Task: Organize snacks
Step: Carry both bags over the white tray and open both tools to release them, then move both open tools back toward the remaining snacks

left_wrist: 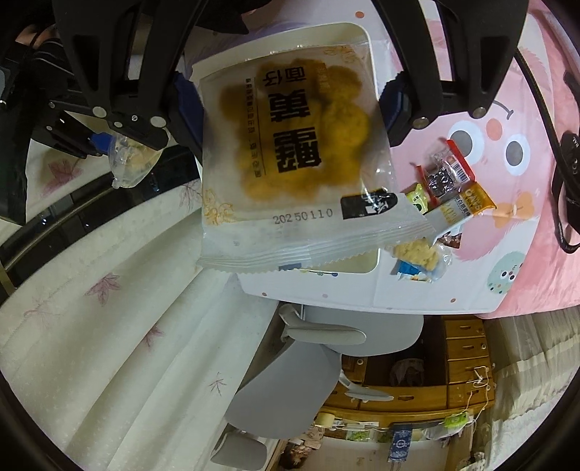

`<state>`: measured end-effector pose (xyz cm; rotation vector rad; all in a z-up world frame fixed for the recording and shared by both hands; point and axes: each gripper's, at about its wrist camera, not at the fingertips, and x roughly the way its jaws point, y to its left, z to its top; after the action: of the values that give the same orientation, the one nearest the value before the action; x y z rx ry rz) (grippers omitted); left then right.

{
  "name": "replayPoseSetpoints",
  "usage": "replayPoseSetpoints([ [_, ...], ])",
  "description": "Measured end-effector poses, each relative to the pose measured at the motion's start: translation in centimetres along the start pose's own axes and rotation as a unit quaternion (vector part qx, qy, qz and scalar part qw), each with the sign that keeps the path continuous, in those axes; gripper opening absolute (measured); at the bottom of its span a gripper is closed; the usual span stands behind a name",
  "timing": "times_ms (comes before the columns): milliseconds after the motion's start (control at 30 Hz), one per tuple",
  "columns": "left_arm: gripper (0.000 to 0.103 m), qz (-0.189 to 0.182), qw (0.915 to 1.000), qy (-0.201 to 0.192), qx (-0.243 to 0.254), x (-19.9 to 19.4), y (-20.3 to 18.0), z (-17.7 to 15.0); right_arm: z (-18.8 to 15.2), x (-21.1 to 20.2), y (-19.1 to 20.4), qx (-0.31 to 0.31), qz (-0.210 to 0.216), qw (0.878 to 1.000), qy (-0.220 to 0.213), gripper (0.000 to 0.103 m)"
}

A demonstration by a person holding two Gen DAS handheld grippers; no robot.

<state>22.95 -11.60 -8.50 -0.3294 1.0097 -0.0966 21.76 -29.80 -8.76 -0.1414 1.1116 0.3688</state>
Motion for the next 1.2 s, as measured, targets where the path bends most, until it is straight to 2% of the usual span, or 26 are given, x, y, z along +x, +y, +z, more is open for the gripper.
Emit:
replayPoseSetpoints([
  [100,0.083,0.010,0.9998,-0.017,-0.008,-0.1,-0.4,0.1,0.2,0.8,-0.7,0.006,0.010,1.000,0.007,0.057],
  [133,0.085,0.012,0.9997,-0.021,-0.008,-0.2,-0.5,0.2,0.3,1.1,-1.0,0.008,0.011,1.000,0.011,0.058],
  [267,0.087,0.026,0.9993,-0.020,-0.020,-0.1,-0.3,0.2,0.2,2.1,-1.4,0.017,0.025,0.999,0.025,0.058],
  [400,0.087,0.019,0.9988,-0.007,-0.044,0.1,0.7,-0.3,0.0,3.0,-1.2,0.020,0.037,0.998,0.038,0.058],
  [667,0.087,0.038,0.9952,0.016,-0.089,-0.1,3.4,-2.5,-1.4,4.9,0.6,0.032,0.070,0.994,0.082,0.058],
  [1000,0.087,0.072,0.9928,0.037,-0.088,-2.2,7.3,-5.5,-4.6,7.1,4.7,0.082,0.117,0.980,0.142,0.058],
  [1200,0.087,0.082,0.9926,0.035,-0.083,-4.8,10.7,-7.0,-5.8,8.0,7.7,0.115,0.122,0.973,0.161,0.058],
])
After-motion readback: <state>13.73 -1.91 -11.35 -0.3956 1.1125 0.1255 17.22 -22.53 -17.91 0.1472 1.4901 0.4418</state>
